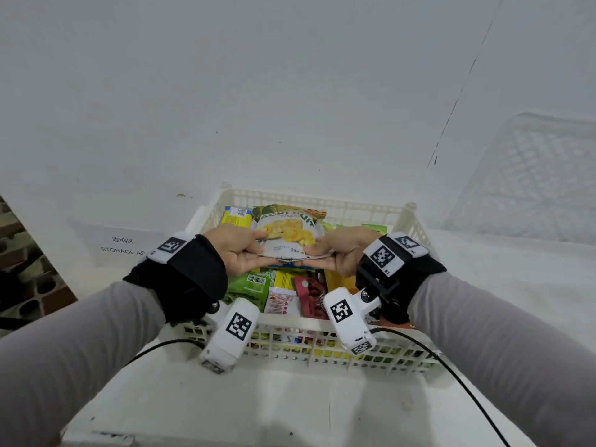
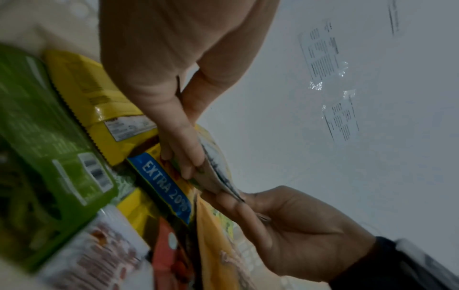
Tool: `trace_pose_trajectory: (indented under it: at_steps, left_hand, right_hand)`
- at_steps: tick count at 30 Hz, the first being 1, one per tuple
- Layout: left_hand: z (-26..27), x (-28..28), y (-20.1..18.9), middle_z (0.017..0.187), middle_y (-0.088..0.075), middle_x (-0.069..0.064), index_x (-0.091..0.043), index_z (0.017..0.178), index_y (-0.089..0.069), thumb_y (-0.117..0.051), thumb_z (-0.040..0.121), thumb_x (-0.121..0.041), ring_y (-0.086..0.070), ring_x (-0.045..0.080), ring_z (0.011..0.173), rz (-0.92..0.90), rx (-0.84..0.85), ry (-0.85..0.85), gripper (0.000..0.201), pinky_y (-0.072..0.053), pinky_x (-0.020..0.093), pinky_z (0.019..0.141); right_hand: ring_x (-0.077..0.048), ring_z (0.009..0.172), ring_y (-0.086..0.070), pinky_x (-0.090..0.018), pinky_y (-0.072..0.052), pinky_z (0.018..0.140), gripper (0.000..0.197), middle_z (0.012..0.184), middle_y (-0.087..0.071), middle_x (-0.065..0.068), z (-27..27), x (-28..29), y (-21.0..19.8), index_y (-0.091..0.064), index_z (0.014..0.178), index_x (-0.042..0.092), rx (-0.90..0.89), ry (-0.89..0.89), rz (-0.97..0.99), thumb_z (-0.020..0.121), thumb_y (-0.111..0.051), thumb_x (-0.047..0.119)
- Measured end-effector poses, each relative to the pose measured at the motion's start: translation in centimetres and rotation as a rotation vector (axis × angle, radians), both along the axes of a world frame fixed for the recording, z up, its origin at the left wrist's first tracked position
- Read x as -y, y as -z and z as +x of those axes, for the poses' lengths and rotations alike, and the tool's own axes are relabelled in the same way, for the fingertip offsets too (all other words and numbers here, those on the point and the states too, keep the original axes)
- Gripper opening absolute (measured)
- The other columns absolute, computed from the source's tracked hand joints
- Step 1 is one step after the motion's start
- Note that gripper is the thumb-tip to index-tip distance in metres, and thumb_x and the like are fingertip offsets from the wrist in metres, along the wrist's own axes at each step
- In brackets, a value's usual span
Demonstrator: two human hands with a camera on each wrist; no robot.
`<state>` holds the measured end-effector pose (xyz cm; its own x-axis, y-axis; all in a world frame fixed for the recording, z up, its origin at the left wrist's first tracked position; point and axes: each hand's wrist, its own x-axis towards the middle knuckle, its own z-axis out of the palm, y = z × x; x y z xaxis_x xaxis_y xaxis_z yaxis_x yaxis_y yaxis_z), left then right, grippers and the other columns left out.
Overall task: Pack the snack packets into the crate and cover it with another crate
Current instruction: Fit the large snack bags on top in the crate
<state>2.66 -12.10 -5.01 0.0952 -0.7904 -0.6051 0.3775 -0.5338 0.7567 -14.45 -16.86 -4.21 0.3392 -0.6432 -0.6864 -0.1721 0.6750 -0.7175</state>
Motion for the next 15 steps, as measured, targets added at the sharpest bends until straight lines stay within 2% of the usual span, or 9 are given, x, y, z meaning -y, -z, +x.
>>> trace_pose_trajectory:
  at_steps: [2,3,4,6,8,10,11,12,15]
  left_hand:
    - [0.6,-0.1,0.2,0.123,-0.054,0.022,0.002,0.117,-0.055,-0.031,0.093,0.017,-0.061,0.034,0.105,0.016,0.063,0.056,0.037,-0.050,0.041,0.086]
    - [1.1,-0.1,0.3,0.121,-0.057,0.021,0.001,0.113,-0.058,-0.035,0.091,0.018,-0.064,0.030,0.095,0.029,0.119,0.098,0.036,-0.053,0.037,0.079]
    - [1.7,-0.1,0.3,0.120,-0.059,0.019,0.001,0.112,-0.060,-0.039,0.089,0.018,-0.065,0.026,0.086,0.036,0.175,0.143,0.035,-0.057,0.033,0.072]
    - [3.0,0.0,0.4,0.117,-0.063,0.017,0.000,0.109,-0.063,-0.048,0.086,0.018,-0.069,0.019,0.074,0.041,0.280,0.239,0.033,-0.058,0.027,0.061]
    - [3.9,0.1,-0.1,0.107,-0.068,0.009,-0.001,0.099,-0.066,-0.054,0.085,0.014,-0.070,0.013,0.060,0.040,0.385,0.382,0.025,-0.058,0.023,0.056]
    - [4.2,0.1,-0.6,0.078,-0.070,0.002,0.000,0.097,-0.067,-0.058,0.084,0.011,-0.063,0.011,0.046,0.044,0.512,0.541,0.019,-0.059,0.024,0.057]
    - [4.2,0.1,-0.8,0.062,-0.069,0.004,0.002,0.099,-0.068,-0.059,0.084,0.010,-0.062,0.013,0.046,0.055,0.568,0.615,0.019,-0.059,0.026,0.059]
    - [4.2,0.1,-0.9,0.057,-0.068,0.009,0.002,0.099,-0.068,-0.060,0.084,0.009,-0.064,0.018,0.050,0.070,0.620,0.688,0.019,-0.060,0.029,0.060]
    - [3.3,-0.2,-1.4,0.078,-0.071,0.019,-0.002,0.093,-0.071,-0.060,0.087,0.002,-0.071,0.023,0.063,0.118,0.813,0.922,0.014,-0.058,0.027,0.057]
  right_hand:
    - [-0.030,0.082,-0.068,-0.027,-0.057,0.049,0.022,0.103,-0.064,-0.016,-0.5,0.8,0.5,-0.050,0.110,-0.001,-0.012,-0.006,-0.013,0.090,-0.049,-0.011]
    - [-0.027,0.088,-0.068,-0.028,-0.060,0.062,0.023,0.111,-0.062,-0.013,-0.8,1.3,0.7,-0.053,0.109,0.002,-0.060,-0.043,-0.034,0.089,-0.051,-0.010]
    - [-0.023,0.085,-0.068,-0.027,-0.060,0.070,0.020,0.110,-0.063,-0.010,-1.2,1.8,0.8,-0.057,0.102,0.005,-0.139,-0.105,-0.065,0.088,-0.055,-0.008]
    - [-0.012,0.066,-0.065,-0.023,-0.059,0.061,0.013,0.086,-0.064,-0.006,-2.0,2.6,0.8,-0.062,0.084,0.008,-0.312,-0.251,-0.146,0.084,-0.062,-0.005]
    - [-0.011,0.061,-0.062,-0.022,-0.057,0.054,0.013,0.074,-0.062,-0.006,-2.4,3.2,0.6,-0.067,0.074,0.007,-0.424,-0.365,-0.212,0.078,-0.069,-0.005]
    - [-0.013,0.058,-0.065,-0.021,-0.055,0.052,0.013,0.069,-0.066,-0.007,-2.3,3.2,0.3,-0.070,0.069,0.006,-0.477,-0.480,-0.232,0.073,-0.073,-0.006]
    - [-0.012,0.055,-0.066,-0.020,-0.054,0.051,0.014,0.065,-0.067,-0.007,-2.0,3.1,0.2,-0.071,0.069,0.005,-0.500,-0.536,-0.235,0.073,-0.072,-0.007]
    - [-0.012,0.054,-0.067,-0.019,-0.054,0.051,0.014,0.062,-0.067,-0.008,-1.7,2.9,0.1,-0.070,0.069,0.004,-0.522,-0.593,-0.236,0.074,-0.071,-0.009]
    - [-0.016,0.056,-0.069,-0.018,-0.054,0.050,0.012,0.061,-0.069,-0.011,-0.8,2.5,-0.1,-0.068,0.079,-0.001,-0.595,-0.750,-0.217,0.080,-0.063,-0.012]
